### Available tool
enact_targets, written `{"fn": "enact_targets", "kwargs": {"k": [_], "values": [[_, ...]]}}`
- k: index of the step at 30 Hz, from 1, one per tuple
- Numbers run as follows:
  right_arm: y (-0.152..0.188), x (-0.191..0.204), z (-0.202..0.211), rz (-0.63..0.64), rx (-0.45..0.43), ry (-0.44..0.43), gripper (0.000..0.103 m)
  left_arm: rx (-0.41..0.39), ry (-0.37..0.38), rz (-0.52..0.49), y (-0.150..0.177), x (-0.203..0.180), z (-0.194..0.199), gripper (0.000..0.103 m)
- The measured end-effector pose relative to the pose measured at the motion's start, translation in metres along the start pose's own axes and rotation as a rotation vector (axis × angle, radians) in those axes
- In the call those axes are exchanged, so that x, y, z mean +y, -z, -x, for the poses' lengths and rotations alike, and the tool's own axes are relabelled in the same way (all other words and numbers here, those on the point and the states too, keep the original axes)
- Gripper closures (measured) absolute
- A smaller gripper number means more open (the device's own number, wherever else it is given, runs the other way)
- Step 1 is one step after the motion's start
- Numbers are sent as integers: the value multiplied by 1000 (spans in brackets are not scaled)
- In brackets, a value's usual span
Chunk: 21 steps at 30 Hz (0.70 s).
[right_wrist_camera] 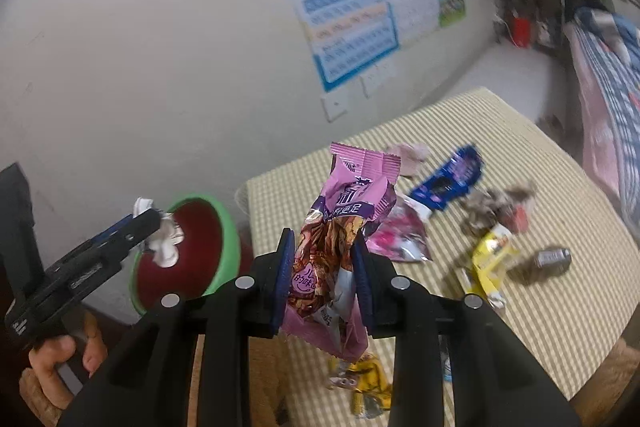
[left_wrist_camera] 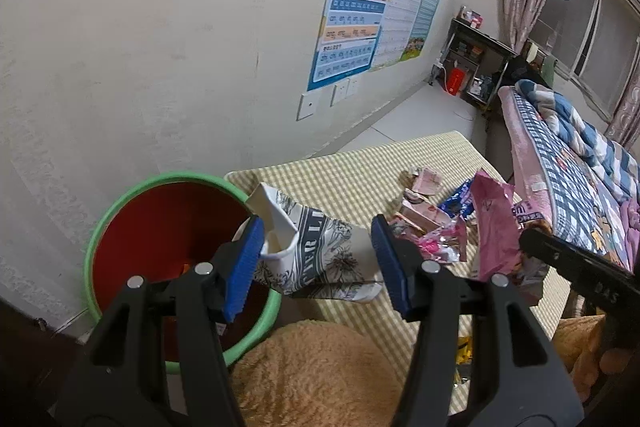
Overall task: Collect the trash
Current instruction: 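Lift the pink wrapper with the right gripper and hold it above the table, then drop the white wrapper into the bin with the left gripper while the right drops the pink one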
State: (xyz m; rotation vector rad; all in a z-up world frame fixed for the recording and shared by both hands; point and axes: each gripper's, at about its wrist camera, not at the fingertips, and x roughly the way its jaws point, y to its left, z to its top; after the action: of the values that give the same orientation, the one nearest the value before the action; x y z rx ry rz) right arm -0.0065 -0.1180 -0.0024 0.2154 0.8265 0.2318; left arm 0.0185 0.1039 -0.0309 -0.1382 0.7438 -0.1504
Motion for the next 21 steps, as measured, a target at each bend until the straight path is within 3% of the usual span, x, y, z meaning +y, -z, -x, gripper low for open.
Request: {"fn": "enact_targets", "kwargs": {"k": [21], "values": [[-3, 84, -38, 175, 57, -126, 75, 10, -117, 106, 5, 69, -2, 50]]}}
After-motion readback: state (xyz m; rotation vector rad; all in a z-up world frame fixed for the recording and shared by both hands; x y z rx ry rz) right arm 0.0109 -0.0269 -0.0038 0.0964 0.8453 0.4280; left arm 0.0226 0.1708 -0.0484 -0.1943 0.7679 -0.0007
